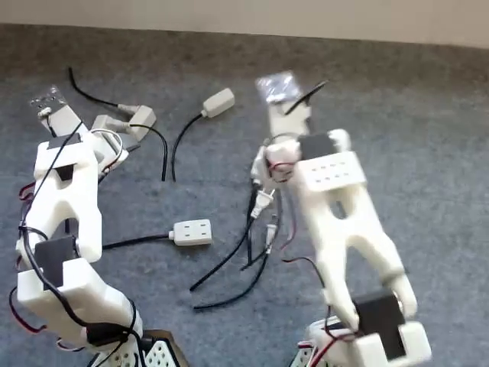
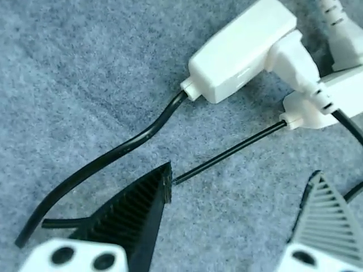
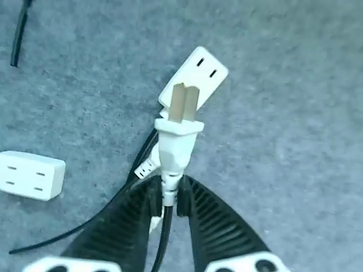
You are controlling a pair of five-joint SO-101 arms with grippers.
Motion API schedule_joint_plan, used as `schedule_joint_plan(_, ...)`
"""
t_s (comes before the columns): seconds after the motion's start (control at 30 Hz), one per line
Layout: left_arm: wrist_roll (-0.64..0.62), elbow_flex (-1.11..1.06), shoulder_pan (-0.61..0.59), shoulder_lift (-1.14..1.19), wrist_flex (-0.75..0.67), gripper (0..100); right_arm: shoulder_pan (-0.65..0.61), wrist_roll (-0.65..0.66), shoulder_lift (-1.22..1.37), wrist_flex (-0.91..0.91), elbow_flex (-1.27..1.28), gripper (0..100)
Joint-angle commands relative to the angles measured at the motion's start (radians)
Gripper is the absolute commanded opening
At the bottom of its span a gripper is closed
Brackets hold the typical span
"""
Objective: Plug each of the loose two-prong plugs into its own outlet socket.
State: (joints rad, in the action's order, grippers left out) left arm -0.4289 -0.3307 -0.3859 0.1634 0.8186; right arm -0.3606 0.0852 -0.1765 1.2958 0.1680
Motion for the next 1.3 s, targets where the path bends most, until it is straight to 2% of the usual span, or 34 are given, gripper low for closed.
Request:
schedule_joint_plan(0.0,-0.005,0.019,0.016,-0.004,-0.011,36,0.068,0.152,-0.113,0.188,-0.176,0.8)
schedule_joint_plan(0.1,-0.005,0.018,0.016,-0.004,-0.011,36,0.081,0.353,-0.114,0.305,-0.205,0.8)
schedule_joint_plan(0.17,-0.005,0.018,0.016,-0.004,-0.011,36,0.102,0.489,-0.114,0.292,-0.114,0.8)
schedule_joint_plan(0.27,-0.005,0.018,0.016,-0.004,-0.008,36,0.148,0.643,-0.122,0.134,0.133,0.8)
schedule_joint_plan(0.37,-0.005,0.015,0.016,-0.004,-0.008,36,0.163,0.717,-0.122,-0.087,0.424,0.8)
schedule_joint_plan(0.47,-0.005,0.005,0.016,-0.004,-0.011,36,0.163,0.749,-0.124,-0.275,0.647,0.8)
schedule_joint_plan(0.53,-0.005,0.005,0.016,-0.004,-0.011,36,0.163,0.766,-0.124,-0.332,0.713,0.8)
schedule_joint_plan(0.93,-0.003,0.001,0.028,-0.004,-0.011,36,0.234,0.838,-0.124,-0.351,0.782,1.5)
schedule_joint_plan(1.0,-0.003,0.001,0.028,-0.004,-0.011,36,0.234,0.838,-0.124,-0.351,0.782,4.6)
schedule_joint_plan(1.17,-0.003,0.001,0.028,-0.004,-0.011,36,0.231,0.833,-0.124,-0.351,0.782,21.0)
schedule_joint_plan(1.27,-0.003,0.001,0.033,-0.004,-0.011,36,0.232,0.832,-0.124,-0.351,0.782,25.2)
